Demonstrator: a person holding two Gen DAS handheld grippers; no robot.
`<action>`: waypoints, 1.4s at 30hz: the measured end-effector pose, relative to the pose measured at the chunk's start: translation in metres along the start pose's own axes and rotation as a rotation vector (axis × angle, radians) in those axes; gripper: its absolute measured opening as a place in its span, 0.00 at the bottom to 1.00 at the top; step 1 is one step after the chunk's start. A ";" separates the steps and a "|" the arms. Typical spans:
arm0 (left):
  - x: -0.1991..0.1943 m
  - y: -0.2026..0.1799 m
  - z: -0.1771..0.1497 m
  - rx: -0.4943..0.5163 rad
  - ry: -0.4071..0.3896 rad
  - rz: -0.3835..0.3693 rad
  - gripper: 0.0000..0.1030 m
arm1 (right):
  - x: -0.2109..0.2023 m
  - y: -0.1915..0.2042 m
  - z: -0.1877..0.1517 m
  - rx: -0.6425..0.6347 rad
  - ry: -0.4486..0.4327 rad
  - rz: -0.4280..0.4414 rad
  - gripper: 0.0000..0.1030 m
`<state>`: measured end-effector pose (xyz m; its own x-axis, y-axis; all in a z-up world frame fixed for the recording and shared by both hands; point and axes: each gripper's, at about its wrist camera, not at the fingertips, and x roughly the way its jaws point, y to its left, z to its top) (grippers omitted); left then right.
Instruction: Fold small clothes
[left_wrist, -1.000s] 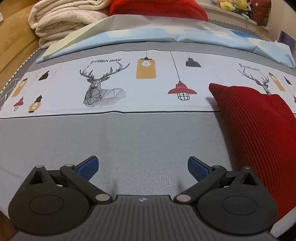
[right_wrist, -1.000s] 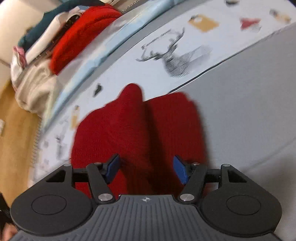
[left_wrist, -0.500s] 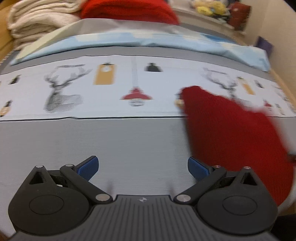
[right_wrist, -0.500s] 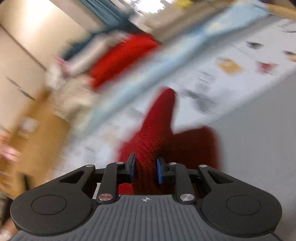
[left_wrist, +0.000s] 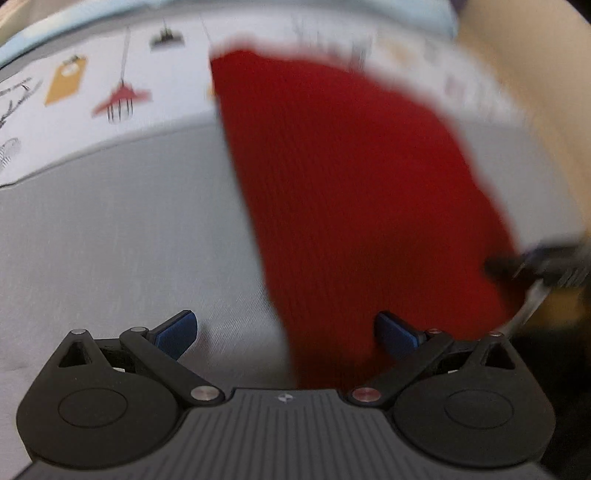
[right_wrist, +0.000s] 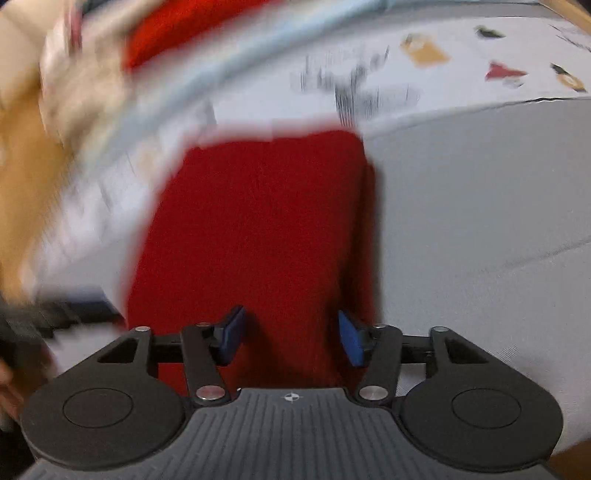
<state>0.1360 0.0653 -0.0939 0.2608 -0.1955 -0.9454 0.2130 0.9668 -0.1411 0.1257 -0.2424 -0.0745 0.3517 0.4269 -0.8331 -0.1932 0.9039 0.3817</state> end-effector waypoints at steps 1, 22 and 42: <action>0.006 -0.003 -0.003 0.021 0.024 0.019 1.00 | 0.009 0.001 -0.004 -0.024 0.048 -0.030 0.46; -0.034 0.030 0.022 -0.267 -0.115 -0.181 1.00 | 0.034 -0.050 0.040 0.368 -0.057 0.137 0.82; 0.054 0.075 0.107 -0.556 -0.055 -0.411 1.00 | 0.070 -0.048 0.062 0.384 -0.005 0.241 0.77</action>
<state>0.2671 0.1100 -0.1242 0.3131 -0.5579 -0.7686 -0.2058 0.7502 -0.6284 0.2162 -0.2539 -0.1262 0.3429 0.6254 -0.7009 0.0839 0.7228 0.6860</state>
